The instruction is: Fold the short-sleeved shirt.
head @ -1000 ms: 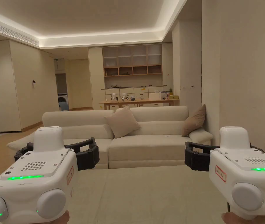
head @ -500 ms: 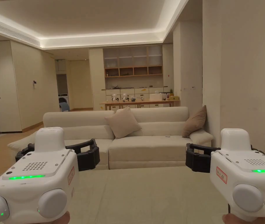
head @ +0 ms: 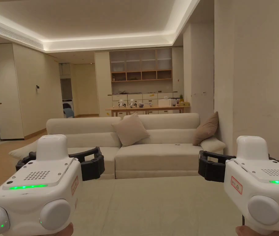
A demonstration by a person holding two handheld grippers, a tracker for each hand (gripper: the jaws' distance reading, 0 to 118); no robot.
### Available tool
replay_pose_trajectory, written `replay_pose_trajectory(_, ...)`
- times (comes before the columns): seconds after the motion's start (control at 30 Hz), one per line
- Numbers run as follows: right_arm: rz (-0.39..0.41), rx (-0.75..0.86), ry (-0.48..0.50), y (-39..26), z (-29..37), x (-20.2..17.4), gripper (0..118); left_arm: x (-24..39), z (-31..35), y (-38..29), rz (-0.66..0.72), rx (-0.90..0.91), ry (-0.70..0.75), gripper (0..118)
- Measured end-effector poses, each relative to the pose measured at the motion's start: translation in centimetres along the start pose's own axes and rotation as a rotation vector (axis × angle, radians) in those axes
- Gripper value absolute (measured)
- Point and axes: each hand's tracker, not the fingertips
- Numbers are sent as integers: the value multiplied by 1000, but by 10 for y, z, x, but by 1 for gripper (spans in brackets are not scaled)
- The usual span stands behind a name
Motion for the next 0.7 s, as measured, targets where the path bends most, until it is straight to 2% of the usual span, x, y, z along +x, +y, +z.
replay_pose_trajectory(0.63, 4, 3, -11, 0, 2, -1, 118, -2, 1, -1, 7, -32, -34, 118)
replay_pose_trajectory(0.7, -20, -11, 15, 1, 5, 0, 111, -5, 2, 0, 24, -48, -46, 118)
